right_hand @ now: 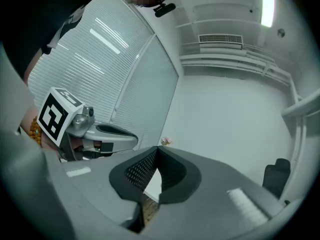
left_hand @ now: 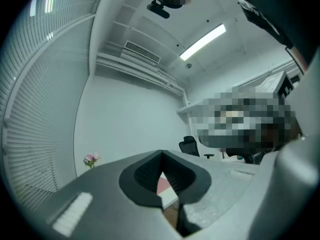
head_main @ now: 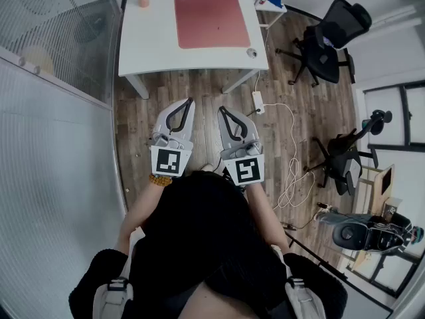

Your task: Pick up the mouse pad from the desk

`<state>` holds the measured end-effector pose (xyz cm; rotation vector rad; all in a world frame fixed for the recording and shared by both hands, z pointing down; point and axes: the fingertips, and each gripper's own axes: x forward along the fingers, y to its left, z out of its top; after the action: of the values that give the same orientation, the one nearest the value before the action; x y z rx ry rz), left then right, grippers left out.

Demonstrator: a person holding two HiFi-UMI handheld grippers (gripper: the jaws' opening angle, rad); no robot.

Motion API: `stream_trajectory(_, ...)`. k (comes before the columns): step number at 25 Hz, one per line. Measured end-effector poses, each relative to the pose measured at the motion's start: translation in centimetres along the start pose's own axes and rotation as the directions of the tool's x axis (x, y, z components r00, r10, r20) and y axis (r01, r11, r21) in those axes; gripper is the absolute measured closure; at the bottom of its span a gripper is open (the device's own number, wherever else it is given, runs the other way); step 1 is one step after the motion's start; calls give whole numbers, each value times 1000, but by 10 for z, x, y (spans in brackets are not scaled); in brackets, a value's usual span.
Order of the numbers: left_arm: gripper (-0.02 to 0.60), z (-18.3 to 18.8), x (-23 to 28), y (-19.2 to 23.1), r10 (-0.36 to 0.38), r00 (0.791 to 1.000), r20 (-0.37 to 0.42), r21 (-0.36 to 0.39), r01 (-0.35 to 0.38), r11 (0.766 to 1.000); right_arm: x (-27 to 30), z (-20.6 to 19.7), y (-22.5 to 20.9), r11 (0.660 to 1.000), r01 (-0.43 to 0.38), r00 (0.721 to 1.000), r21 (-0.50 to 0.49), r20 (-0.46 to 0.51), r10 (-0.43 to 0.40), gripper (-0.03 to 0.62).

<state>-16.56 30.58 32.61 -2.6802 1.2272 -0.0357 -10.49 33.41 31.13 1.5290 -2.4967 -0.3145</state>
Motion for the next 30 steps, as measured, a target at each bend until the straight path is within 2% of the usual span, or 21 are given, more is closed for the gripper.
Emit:
stream_trajectory(3,581,-6,-8,14,6,1000,-1,-23,-6,1000,13,1,13,999,-18,1000,30,2,18,571)
stream_trajectory(6,581,-16,-12,21,-2,1000,-16,-21,2,1000,24,-1,22,1000,-7,1000,8,-10,7,571)
stream_trajectory(13,581,-44,1,30,-11,997,-73,-23,10,1000,45,-24,14,1000,-18,999,18,-47,19,571)
stream_trajectory(20,581,-57,47,32,-13,992,-122,29,16,999,74,-43,-34,998,-26,1000,58,-8,27,571)
stream_trajectory(27,581,-71,120,8,-3,981,-196,53,13,998,84,-77,-113,991,-74,997,113,-5,75,571)
stream_trajectory(30,581,-76,151,-5,-3,975,-220,91,24,996,86,-101,-146,987,-83,996,140,-28,87,571)
